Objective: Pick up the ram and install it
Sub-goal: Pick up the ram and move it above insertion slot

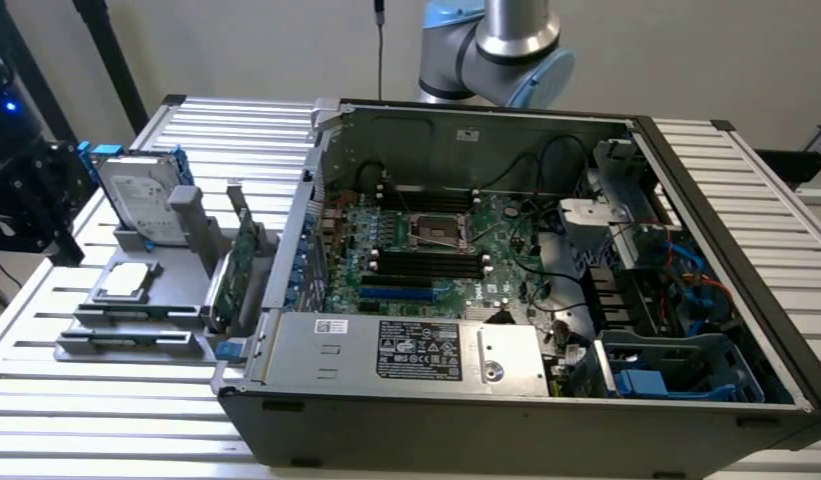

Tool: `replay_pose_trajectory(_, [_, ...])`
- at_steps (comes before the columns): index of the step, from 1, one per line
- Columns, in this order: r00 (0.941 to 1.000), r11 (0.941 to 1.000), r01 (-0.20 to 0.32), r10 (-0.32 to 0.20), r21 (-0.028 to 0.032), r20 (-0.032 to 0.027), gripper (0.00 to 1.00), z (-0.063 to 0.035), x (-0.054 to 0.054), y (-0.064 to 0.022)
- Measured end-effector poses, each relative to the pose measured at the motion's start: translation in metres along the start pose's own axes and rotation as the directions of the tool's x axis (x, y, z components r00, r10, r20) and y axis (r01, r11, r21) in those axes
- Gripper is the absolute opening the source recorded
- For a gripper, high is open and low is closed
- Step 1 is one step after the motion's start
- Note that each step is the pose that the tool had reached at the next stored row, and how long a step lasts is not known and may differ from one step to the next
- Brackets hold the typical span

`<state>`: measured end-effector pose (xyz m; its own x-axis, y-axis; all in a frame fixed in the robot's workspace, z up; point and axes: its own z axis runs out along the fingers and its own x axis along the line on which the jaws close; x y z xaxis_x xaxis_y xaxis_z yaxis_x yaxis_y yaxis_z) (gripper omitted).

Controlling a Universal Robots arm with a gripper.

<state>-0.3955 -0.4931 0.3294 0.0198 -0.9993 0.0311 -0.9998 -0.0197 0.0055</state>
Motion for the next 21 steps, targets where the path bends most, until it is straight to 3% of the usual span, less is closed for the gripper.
replay_pose_trajectory(4, [1.0,1.0,0.001,-0.001,0.0002,0.0001,0.12,0.0016,0.001,0.0])
replay_pose_trajectory(7, [1.0,1.0,0.002,-0.002,0.0001,0.0,0.29,0.0059,0.003,0.0])
replay_pose_trajectory(8, [1.0,1.0,0.003,-0.003,0.0,0.0,0.29,0.0077,0.003,-0.0001])
replay_pose_trajectory(11, [1.0,1.0,0.005,-0.005,0.0001,0.0001,0.42,0.0133,0.005,0.0])
replay_pose_trajectory(21, [0.9999,0.9999,0.012,-0.012,0.0002,0.0,0.42,0.0315,0.008,0.0])
